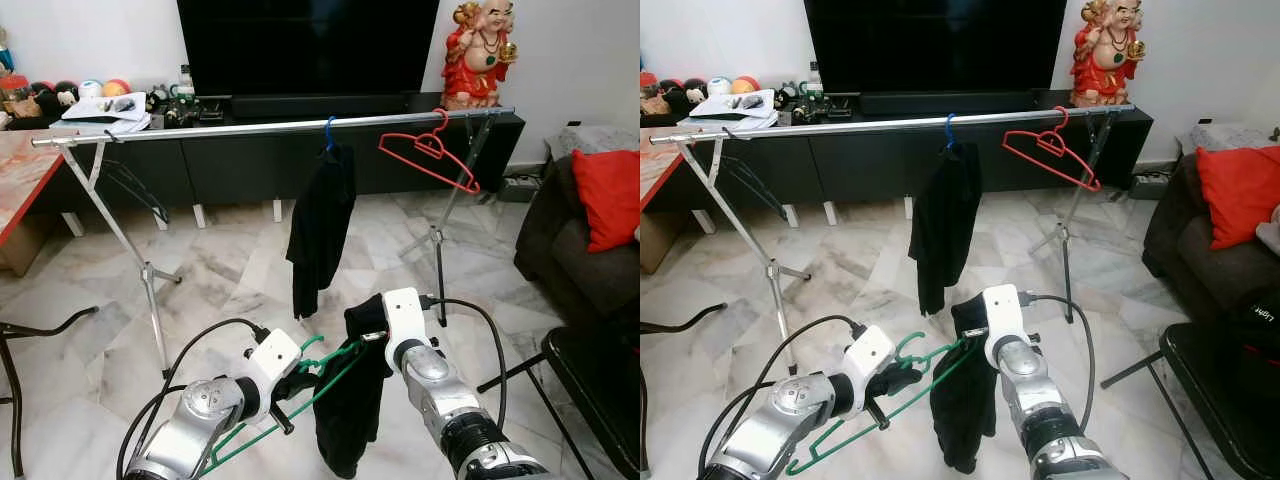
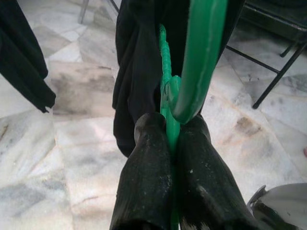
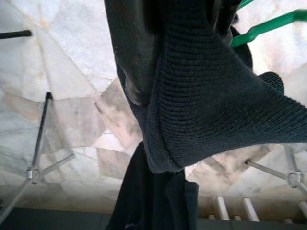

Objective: Hang hanger

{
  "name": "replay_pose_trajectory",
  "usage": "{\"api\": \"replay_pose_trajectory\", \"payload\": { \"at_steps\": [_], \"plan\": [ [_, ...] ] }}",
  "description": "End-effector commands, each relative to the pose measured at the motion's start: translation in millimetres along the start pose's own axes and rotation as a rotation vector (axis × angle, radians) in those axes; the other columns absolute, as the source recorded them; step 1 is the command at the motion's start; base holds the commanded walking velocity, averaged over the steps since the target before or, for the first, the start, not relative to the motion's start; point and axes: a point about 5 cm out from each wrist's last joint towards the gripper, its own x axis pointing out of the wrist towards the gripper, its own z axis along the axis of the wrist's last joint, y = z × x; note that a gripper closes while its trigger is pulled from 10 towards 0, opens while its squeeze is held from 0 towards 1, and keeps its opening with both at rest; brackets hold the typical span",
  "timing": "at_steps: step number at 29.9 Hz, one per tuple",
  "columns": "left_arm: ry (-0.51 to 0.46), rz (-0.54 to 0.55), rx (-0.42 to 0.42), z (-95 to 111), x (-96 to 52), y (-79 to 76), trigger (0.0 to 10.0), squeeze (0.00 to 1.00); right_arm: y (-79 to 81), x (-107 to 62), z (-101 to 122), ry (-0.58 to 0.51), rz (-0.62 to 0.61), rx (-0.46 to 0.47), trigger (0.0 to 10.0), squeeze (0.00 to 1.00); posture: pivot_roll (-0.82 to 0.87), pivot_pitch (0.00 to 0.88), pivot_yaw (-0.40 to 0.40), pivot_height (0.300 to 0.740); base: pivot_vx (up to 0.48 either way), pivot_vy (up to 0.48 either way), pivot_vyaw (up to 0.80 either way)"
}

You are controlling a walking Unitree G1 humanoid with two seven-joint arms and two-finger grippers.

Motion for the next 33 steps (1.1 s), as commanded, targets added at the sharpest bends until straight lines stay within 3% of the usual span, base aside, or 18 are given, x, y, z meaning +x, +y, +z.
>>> {"api": "replay_pose_trajectory", "payload": {
  "at_steps": [1,5,9,13,17,22,29,33],
  "plan": [
    [-0.057,0.014,0.001,11.6,2.6,2.6,10.0,0.00,8.1,1.1,12.8,-0.041,0.041,0.006,10.0,0.00,0.12,0.000,-0.034,0.740,0.000,0.000,0.00],
    [-0.086,0.009,-0.006,16.4,4.9,-0.1,10.0,0.00,14.3,1.1,13.3,-0.042,0.074,0.029,10.0,0.00,0.12,0.000,-0.038,0.740,0.000,0.000,0.00],
    [-0.121,0.002,-0.008,23.8,11.7,-6.5,10.0,0.00,27.6,1.0,19.1,-0.058,0.127,0.130,10.0,0.00,0.12,0.000,-0.039,0.740,0.000,0.000,0.00],
    [-0.120,-0.031,-0.010,24.7,14.8,-11.6,10.0,0.00,32.5,0.7,23.5,-0.072,0.142,0.163,10.0,0.00,0.11,0.000,-0.039,0.740,0.000,0.000,0.00],
    [-0.067,-0.086,0.014,16.6,13.1,-16.6,10.0,0.00,29.3,0.9,23.3,-0.076,0.113,0.156,10.0,0.00,0.11,0.000,-0.039,0.740,0.000,0.000,0.00],
    [-0.045,0.021,0.015,9.5,3.1,3.4,10.0,0.00,2.7,0.3,18.0,-0.066,-0.025,0.067,10.0,0.00,0.12,0.000,-0.040,0.740,0.000,0.000,0.00],
    [-0.095,0.059,0.010,18.2,2.8,9.3,10.0,0.00,-1.9,-0.1,15.5,-0.059,-0.054,0.060,10.0,0.00,0.12,0.000,-0.043,0.740,0.000,0.000,0.00],
    [-0.110,0.044,0.007,22.3,5.7,6.2,10.0,0.00,5.3,0.0,15.9,-0.058,-0.014,0.076,10.0,0.00,0.12,0.000,-0.041,0.740,0.000,0.000,0.00]
  ]
}}
